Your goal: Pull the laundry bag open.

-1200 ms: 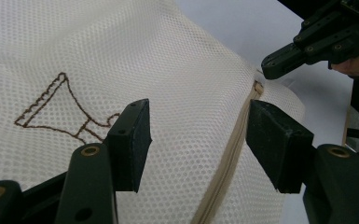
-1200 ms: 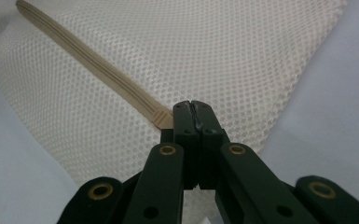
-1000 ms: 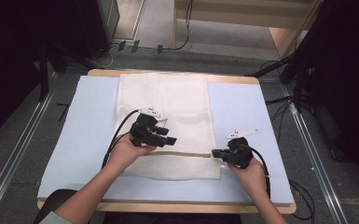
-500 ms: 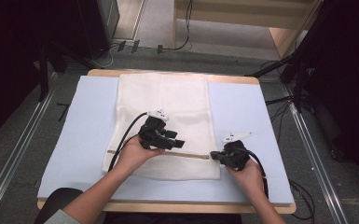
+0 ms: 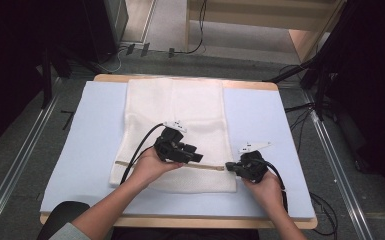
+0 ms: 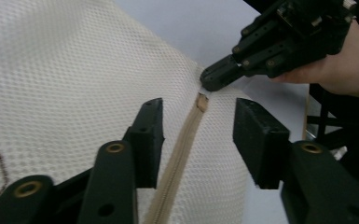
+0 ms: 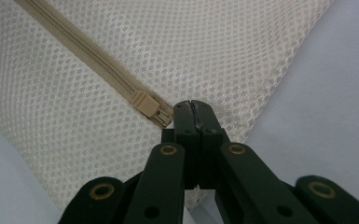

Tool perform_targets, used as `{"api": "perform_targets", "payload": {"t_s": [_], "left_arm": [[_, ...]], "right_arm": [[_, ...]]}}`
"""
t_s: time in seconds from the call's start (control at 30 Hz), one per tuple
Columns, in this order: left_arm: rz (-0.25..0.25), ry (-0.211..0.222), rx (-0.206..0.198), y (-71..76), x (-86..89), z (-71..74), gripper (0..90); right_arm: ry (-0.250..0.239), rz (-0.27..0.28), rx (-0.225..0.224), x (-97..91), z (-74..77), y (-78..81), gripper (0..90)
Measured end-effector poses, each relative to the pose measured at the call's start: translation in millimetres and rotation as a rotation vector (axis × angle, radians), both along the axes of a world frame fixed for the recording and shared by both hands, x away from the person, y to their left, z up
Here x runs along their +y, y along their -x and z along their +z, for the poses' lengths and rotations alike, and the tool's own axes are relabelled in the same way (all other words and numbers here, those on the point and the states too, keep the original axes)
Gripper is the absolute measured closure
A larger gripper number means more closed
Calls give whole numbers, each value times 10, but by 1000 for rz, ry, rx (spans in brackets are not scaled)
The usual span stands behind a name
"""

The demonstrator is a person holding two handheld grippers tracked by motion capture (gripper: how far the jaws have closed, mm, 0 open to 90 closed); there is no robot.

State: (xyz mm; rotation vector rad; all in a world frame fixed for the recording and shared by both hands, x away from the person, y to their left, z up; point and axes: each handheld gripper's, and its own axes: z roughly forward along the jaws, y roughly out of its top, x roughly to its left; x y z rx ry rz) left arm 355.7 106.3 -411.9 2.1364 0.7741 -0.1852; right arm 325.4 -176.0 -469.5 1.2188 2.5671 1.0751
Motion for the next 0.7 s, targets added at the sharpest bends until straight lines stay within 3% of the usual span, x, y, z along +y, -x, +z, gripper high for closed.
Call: {"api": "perform_targets", "payload": {"t_s": [0.13, 0.23, 0.3, 0.37, 0.47, 0.7], "left_arm": [[-44, -51, 9, 29, -132, -47, 616], [-49, -62, 0, 44, -181, -69, 637], [-57, -72, 4, 61, -237, -90, 662], [-62, -112, 27, 75, -326, -134, 677], [-58, -122, 62, 79, -392, -171, 680], [-70, -128, 67, 75, -549, -281, 791]], "right_arm": [[-15, -9, 11, -12, -6, -8, 900], [-22, -17, 17, -13, -8, -8, 900], [-20, -20, 10, -8, -10, 5, 900], [-9, -24, -8, 9, -10, 28, 900], [-6, -35, -3, 13, -7, 37, 900], [-4, -22, -8, 11, -6, 30, 900]]}}
